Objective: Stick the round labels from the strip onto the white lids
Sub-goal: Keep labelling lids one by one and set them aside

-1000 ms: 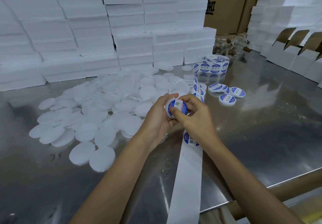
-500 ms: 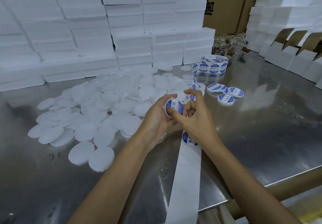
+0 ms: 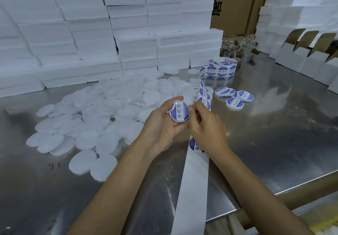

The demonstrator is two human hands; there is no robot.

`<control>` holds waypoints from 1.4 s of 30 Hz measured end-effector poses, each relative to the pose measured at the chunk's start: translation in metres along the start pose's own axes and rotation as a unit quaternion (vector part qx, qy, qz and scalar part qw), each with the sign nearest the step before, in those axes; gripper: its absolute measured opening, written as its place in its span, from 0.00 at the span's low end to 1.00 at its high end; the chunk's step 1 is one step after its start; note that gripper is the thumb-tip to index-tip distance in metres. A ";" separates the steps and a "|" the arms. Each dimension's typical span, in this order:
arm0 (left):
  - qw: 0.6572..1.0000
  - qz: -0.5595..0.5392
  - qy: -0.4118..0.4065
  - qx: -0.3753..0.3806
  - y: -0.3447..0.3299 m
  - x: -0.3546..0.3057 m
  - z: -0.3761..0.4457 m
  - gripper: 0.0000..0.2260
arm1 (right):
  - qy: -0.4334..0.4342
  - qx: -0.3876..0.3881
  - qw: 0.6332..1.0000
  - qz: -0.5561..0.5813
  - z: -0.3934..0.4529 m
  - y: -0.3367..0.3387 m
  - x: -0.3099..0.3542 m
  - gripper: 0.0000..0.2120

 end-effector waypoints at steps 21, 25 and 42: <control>0.999 0.006 -0.034 -0.012 -0.001 0.001 0.002 0.15 | -0.028 0.021 0.996 0.085 -0.002 -0.004 -0.001 0.17; 0.998 0.020 -0.052 -0.006 0.000 0.000 0.003 0.15 | -0.077 0.056 0.978 0.188 -0.003 -0.007 0.001 0.22; 0.937 0.307 -0.163 -0.019 0.004 -0.018 -0.004 0.14 | -0.083 0.060 0.952 0.290 0.000 -0.005 0.001 0.20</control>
Point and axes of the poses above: each hand's wrist, its own z-axis towards the middle knuckle, its own y-axis out of the back of the hand, x = y × z, the point moved 7 cm from there along z, towards the middle knuckle, and after that the axes turned 5 degrees about -y, right-handed, at the moved point
